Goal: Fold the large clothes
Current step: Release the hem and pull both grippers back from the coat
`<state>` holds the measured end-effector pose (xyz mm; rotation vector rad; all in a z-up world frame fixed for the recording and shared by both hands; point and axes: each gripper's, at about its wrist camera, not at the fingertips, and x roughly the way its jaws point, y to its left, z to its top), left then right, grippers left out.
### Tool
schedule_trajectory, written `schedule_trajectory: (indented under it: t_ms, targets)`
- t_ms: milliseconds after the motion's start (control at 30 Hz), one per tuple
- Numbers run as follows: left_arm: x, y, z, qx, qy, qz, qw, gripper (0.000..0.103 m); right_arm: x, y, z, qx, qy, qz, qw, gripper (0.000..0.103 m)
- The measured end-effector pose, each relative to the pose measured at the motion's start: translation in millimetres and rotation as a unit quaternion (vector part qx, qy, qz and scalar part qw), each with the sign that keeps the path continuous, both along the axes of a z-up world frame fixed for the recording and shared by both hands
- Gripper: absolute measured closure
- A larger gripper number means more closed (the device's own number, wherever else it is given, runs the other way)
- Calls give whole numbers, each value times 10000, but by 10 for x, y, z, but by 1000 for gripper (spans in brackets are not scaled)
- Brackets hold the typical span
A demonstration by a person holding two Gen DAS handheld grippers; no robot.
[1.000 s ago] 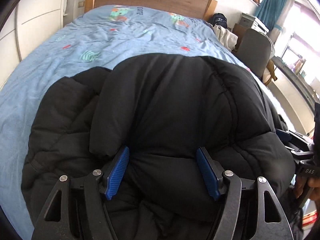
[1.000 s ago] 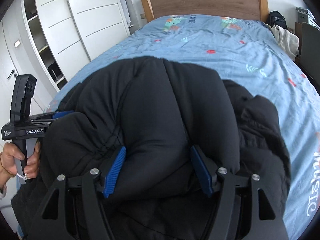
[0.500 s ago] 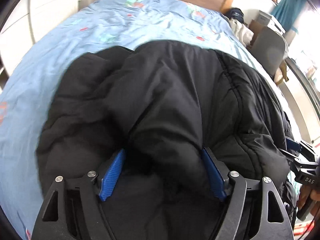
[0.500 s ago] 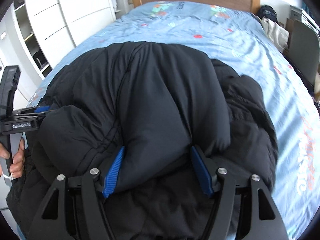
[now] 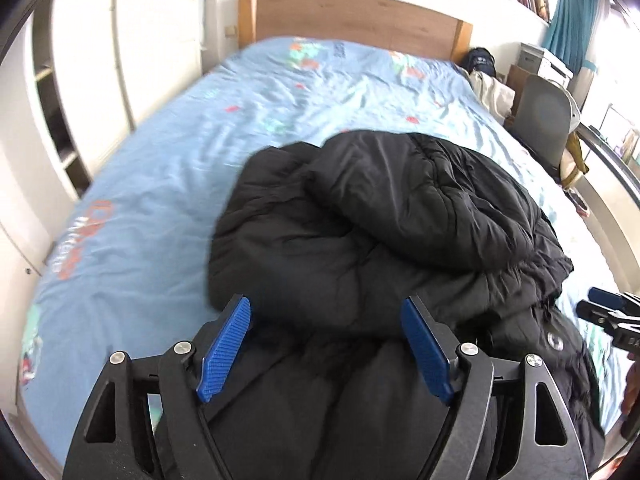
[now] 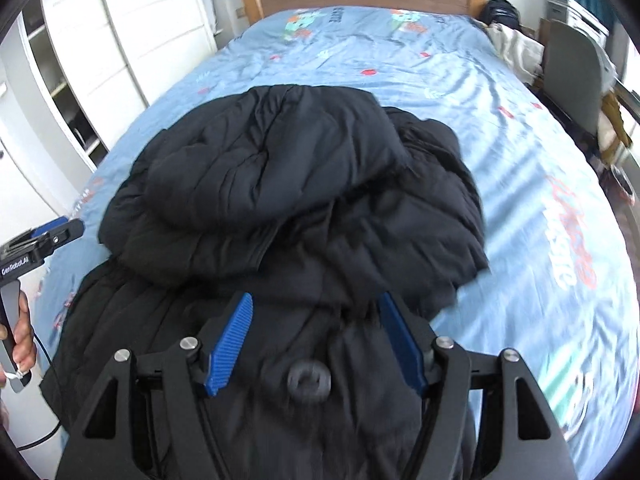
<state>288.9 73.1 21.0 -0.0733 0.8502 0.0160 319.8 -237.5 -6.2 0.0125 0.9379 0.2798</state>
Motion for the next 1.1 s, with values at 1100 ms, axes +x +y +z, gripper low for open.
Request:
schedule_trajectory:
  t_ms: [1100]
  targets:
    - [-2159, 612, 87, 486, -369, 757, 9953, 18, -2333, -1292, 479, 750, -648, -1509, 9836, 27]
